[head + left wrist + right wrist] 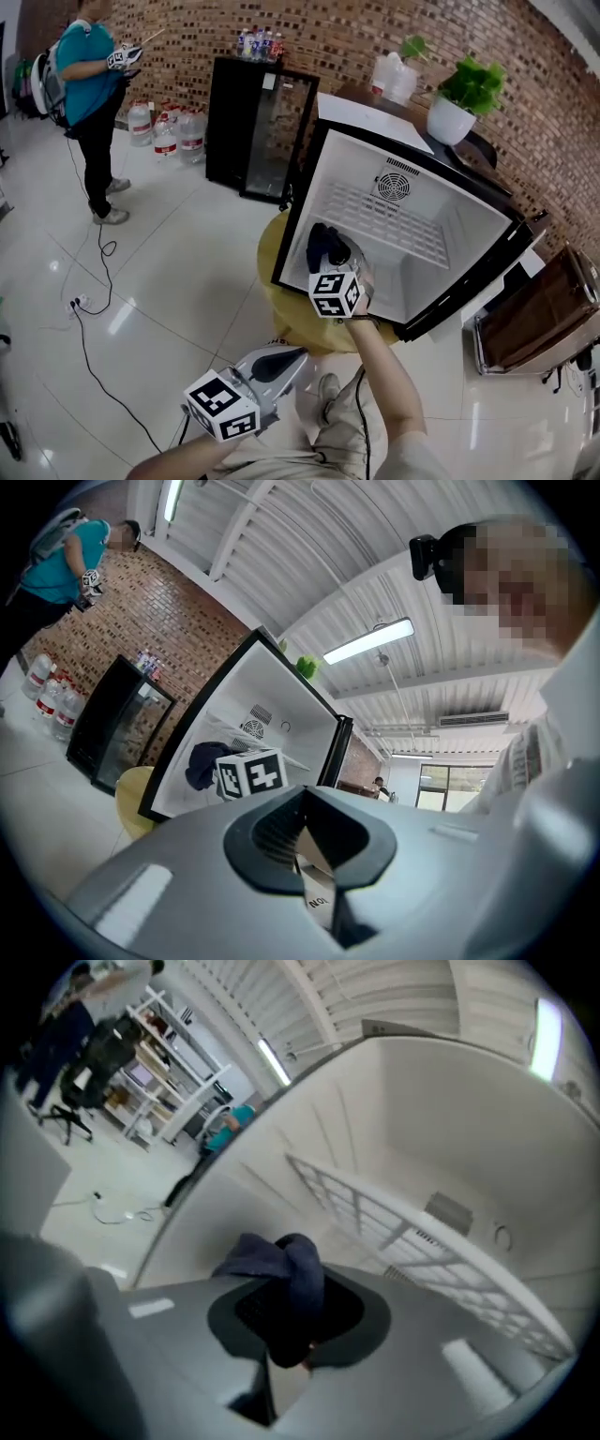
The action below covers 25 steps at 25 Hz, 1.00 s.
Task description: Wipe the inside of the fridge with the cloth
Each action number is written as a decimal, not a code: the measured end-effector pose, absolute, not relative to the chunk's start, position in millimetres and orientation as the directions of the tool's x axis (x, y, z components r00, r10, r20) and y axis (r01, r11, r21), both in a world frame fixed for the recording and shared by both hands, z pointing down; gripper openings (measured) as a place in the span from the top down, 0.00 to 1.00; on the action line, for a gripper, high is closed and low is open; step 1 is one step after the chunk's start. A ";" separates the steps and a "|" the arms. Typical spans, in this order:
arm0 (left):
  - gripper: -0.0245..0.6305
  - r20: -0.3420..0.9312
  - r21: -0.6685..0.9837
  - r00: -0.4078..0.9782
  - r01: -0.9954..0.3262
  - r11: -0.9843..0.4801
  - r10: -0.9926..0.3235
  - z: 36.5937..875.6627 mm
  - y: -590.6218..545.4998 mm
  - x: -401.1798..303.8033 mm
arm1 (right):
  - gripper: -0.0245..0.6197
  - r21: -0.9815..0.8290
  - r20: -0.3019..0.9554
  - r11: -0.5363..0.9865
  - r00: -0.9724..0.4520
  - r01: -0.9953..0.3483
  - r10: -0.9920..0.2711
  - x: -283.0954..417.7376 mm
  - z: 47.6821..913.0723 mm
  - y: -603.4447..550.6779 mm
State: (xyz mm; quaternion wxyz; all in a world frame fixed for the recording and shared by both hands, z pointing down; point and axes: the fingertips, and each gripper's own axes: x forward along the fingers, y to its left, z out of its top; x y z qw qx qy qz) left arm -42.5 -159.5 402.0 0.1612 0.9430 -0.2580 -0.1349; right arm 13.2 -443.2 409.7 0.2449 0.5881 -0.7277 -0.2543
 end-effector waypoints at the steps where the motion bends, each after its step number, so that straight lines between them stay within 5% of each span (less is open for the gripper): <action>1: 0.96 -0.173 0.371 0.833 -0.439 -0.818 -0.525 401.5 -159.0 -41.7 | 0.90 0.671 0.001 0.101 -0.136 -0.735 -0.991 19.9 403.1 -453.6; 5: 0.96 -0.182 0.369 0.837 -0.428 -0.825 -0.516 398.7 -156.0 -38.8 | 0.90 0.696 -0.107 -0.047 -0.040 -0.717 -0.993 24.2 398.3 -497.0; 16: 0.96 -0.190 0.384 0.813 -0.454 -0.804 -0.550 396.9 -165.4 -58.7 | 0.90 0.761 -0.083 -0.079 0.024 -0.644 -0.996 30.8 391.5 -568.8; 25: 0.96 -0.178 0.391 0.827 -0.438 -0.810 -0.533 402.3 -161.7 -49.7 | 0.90 0.784 -0.098 -0.178 0.165 -0.594 -0.981 125.8 391.1 -557.2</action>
